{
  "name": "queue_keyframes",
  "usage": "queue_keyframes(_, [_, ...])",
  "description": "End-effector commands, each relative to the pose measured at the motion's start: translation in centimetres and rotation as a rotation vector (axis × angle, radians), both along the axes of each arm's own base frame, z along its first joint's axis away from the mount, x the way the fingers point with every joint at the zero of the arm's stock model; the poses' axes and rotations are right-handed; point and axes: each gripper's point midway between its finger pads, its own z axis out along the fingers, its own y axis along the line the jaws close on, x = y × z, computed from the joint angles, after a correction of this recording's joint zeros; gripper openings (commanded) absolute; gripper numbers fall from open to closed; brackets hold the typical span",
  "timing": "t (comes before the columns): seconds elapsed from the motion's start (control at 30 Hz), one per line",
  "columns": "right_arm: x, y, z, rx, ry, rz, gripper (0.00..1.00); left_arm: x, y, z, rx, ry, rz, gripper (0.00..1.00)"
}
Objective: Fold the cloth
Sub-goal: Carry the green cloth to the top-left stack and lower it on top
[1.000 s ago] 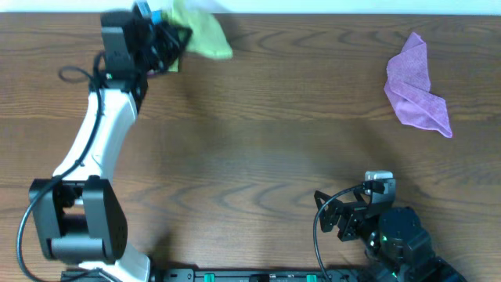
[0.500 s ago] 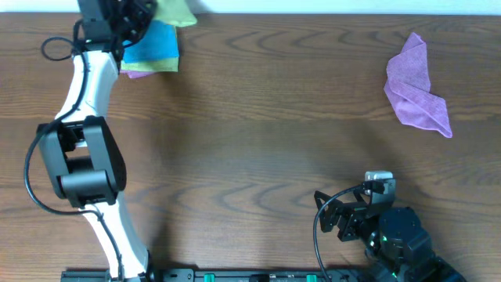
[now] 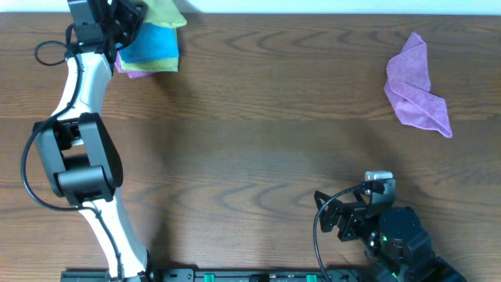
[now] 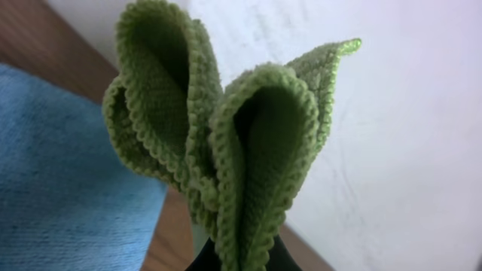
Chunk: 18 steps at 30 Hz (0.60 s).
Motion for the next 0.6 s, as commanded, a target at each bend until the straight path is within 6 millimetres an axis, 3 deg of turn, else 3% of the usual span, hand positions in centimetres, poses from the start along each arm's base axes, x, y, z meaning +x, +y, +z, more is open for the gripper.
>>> queue_keyframes(0.0, [0.1, -0.4, 0.0, -0.015, -0.009, -0.012, 0.99, 0.5, 0.3, -1.6, 0.022, 0.02, -0.008, 0.06])
queue_keyframes(0.3, [0.1, -0.4, 0.0, -0.015, -0.009, -0.012, 0.99, 0.3, 0.7, -6.4, 0.023, 0.118, 0.0, 0.05])
queue_keyframes(0.57, [0.1, -0.4, -0.1, -0.015, -0.009, -0.012, 0.99, -0.5, 4.0, -7.6, 0.052, 0.166, 0.055, 0.06])
